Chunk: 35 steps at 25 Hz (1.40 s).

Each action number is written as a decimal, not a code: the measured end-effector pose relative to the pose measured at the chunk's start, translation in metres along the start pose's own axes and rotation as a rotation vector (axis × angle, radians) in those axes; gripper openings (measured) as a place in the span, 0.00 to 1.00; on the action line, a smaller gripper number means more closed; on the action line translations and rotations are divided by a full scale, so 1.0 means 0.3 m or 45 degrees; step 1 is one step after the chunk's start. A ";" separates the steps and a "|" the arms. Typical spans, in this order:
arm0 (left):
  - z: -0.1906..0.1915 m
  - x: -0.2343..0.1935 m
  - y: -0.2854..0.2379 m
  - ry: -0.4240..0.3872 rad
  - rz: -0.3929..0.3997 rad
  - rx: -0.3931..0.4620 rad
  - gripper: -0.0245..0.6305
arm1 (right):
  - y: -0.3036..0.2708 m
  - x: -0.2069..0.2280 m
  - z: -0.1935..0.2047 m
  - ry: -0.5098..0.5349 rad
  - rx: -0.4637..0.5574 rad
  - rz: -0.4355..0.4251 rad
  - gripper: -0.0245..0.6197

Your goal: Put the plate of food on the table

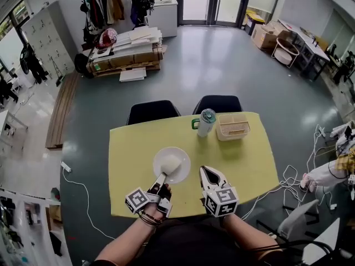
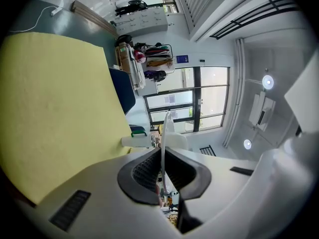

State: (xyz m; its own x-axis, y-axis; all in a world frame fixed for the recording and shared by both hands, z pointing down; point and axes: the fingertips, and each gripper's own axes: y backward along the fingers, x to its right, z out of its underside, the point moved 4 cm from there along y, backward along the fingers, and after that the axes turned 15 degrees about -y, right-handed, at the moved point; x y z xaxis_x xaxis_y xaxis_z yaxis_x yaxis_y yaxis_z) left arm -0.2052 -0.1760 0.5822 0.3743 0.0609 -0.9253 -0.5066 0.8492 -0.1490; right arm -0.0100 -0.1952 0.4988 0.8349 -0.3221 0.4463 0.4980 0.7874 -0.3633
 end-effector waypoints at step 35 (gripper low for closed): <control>-0.148 -0.374 -0.602 0.084 -0.128 0.124 0.07 | -0.368 0.244 -0.141 0.027 -0.118 -0.146 0.05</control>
State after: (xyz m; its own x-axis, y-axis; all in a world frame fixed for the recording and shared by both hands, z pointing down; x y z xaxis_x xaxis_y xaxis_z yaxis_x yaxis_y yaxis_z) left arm -0.1901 -0.3594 0.6974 0.3661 -0.0589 -0.9287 -0.3899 0.8964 -0.2106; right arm 0.0060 -0.3280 0.5370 0.7757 -0.4185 0.4724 0.6089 0.6933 -0.3855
